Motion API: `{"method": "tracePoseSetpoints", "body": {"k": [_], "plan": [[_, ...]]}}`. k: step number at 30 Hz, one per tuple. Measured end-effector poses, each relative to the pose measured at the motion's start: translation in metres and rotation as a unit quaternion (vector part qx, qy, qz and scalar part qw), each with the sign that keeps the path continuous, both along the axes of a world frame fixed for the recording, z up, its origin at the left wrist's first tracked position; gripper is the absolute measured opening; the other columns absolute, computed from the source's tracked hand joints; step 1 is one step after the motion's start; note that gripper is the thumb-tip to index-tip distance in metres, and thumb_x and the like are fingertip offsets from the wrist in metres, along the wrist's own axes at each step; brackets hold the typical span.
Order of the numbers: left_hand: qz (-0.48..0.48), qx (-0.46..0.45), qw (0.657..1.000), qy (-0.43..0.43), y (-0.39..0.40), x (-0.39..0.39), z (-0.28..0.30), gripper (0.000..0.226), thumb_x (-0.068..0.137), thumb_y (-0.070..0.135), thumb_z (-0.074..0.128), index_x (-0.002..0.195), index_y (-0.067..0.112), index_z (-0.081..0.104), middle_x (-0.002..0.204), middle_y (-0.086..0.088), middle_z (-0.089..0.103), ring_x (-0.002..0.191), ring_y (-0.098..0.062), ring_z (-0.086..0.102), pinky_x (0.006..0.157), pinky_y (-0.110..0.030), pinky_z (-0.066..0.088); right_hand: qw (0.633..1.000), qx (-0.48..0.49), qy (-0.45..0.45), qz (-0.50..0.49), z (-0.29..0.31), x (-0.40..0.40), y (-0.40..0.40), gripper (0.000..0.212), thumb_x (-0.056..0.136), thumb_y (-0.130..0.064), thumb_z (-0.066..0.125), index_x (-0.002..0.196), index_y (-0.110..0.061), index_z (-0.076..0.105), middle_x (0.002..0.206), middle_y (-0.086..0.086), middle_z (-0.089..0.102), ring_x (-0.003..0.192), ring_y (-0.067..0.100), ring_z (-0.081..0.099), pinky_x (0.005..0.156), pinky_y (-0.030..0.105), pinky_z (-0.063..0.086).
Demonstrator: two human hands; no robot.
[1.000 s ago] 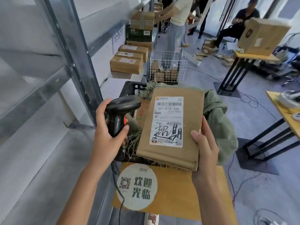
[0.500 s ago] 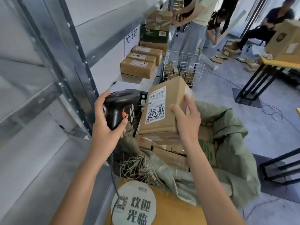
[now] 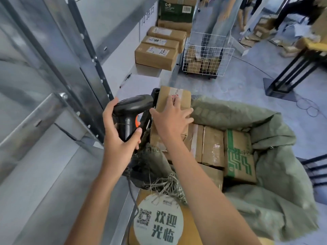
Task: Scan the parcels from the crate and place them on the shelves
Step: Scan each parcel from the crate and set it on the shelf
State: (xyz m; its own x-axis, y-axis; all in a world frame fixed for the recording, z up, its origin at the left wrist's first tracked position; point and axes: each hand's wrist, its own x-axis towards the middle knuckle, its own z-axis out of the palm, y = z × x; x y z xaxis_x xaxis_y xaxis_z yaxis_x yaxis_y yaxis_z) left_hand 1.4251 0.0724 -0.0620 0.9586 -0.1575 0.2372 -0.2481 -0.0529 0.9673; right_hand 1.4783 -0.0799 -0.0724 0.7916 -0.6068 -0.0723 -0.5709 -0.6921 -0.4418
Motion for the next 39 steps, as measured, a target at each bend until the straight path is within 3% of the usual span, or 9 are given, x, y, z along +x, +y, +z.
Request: {"method": "tracePoseSetpoints", "body": {"k": [6, 14, 20, 26, 39], "plan": [[-0.016, -0.01, 0.999, 0.025, -0.001, 0.005, -0.009, 0.082, 0.093, -0.014, 0.061, 0.152, 0.032, 0.027, 0.093, -0.003, 0.065, 0.058, -0.018, 0.057, 0.054, -0.028, 0.051, 0.998, -0.062, 0.027, -0.011, -0.02, -0.001, 0.029, 0.087, 0.092, -0.065, 0.048, 0.159, -0.021, 0.016, 0.167, 0.0, 0.011, 0.141, 0.058, 0.014, 0.108, 0.067, 0.025], [-0.031, -0.008, 0.999, 0.019, 0.003, 0.004, -0.01, 0.084, 0.093, -0.015, 0.061, 0.15, 0.038, 0.028, 0.096, -0.005, 0.066, 0.06, -0.018, 0.059, 0.055, -0.027, 0.051, 0.998, -0.049, 0.047, 0.005, -0.013, 0.001, 0.026, 0.085, 0.095, -0.066, 0.043, 0.16, -0.021, 0.012, 0.167, 0.003, 0.006, 0.143, 0.059, 0.008, 0.109, 0.068, 0.022], [-0.031, -0.005, 1.0, 0.001, 0.006, 0.008, -0.007, 0.084, 0.094, -0.01, 0.063, 0.144, 0.05, 0.032, 0.095, -0.004, 0.066, 0.06, -0.017, 0.059, 0.053, -0.025, 0.05, 0.997, -0.023, 0.057, 0.043, -0.009, -0.009, 0.01, 0.08, 0.097, -0.069, 0.029, 0.161, -0.028, 0.004, 0.169, 0.001, -0.007, 0.146, 0.057, -0.011, 0.116, 0.071, 0.006], [-0.039, 0.003, 0.999, 0.002, 0.009, 0.008, -0.006, 0.083, 0.094, -0.011, 0.063, 0.148, 0.042, 0.029, 0.095, 0.0, 0.066, 0.059, -0.016, 0.059, 0.054, -0.026, 0.051, 0.999, -0.016, 0.016, 0.048, -0.006, -0.02, 0.009, 0.073, 0.101, -0.063, 0.03, 0.161, -0.027, 0.009, 0.169, 0.002, -0.007, 0.149, 0.051, -0.015, 0.117, 0.068, -0.006], [-0.04, 0.026, 0.999, 0.006, 0.006, -0.001, -0.011, 0.084, 0.093, -0.012, 0.062, 0.149, 0.041, 0.029, 0.094, 0.005, 0.067, 0.059, -0.016, 0.06, 0.054, -0.027, 0.052, 0.994, -0.003, -0.072, 0.08, -0.003, -0.052, 0.004, 0.064, 0.106, -0.048, 0.036, 0.161, -0.022, 0.016, 0.169, 0.001, 0.004, 0.155, 0.033, -0.008, 0.121, 0.054, -0.007]]}}
